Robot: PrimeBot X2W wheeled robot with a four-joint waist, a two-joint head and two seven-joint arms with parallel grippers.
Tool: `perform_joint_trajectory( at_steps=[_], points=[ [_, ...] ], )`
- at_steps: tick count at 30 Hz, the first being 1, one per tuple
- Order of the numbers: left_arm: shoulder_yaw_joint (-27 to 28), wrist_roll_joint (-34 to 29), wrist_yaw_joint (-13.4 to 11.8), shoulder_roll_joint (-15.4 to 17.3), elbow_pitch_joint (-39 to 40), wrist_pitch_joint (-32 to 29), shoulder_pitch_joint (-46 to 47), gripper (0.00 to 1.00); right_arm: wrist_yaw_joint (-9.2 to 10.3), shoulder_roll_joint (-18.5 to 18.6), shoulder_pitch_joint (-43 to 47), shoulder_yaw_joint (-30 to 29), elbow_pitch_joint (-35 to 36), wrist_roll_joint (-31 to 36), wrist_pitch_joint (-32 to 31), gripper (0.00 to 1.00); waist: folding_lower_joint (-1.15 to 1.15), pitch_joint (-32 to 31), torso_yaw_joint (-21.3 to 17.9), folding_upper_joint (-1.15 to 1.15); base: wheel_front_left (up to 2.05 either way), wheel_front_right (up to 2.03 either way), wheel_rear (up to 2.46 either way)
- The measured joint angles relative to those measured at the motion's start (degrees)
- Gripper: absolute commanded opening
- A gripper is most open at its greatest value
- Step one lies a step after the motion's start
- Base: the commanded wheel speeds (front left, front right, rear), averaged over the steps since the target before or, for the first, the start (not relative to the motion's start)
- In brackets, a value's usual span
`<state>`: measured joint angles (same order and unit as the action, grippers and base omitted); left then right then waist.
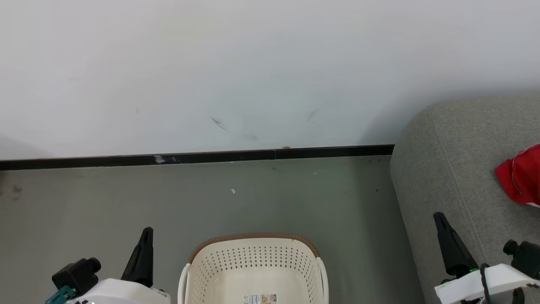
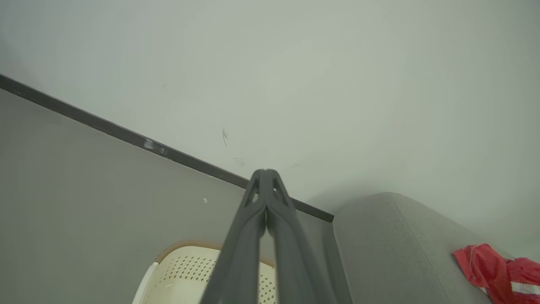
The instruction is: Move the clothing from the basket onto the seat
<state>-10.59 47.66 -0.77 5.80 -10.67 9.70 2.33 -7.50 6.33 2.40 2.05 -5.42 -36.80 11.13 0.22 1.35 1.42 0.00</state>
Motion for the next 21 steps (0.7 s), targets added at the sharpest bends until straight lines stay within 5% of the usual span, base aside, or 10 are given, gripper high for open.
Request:
perform_joint_trajectory(
  at_steps=[11,21],
  points=[
    [1.9,6.5,0.8,-0.3,0.0,-2.1,0.0,0.00,0.00,0.0,-0.3,-0.9,-1.0,-8.6,-2.1,0.00,0.27,-0.5,-0.2,0.00,0.00,0.00,0.00],
    [3.8,12.3,1.3,-0.6,-0.2,-4.2,0.0,0.00,0.00,0.0,-0.6,-1.4,-2.5,-16.4,-3.9,0.00,0.23,-0.8,-0.4,0.00,0.00,0.00,0.00]
  ],
)
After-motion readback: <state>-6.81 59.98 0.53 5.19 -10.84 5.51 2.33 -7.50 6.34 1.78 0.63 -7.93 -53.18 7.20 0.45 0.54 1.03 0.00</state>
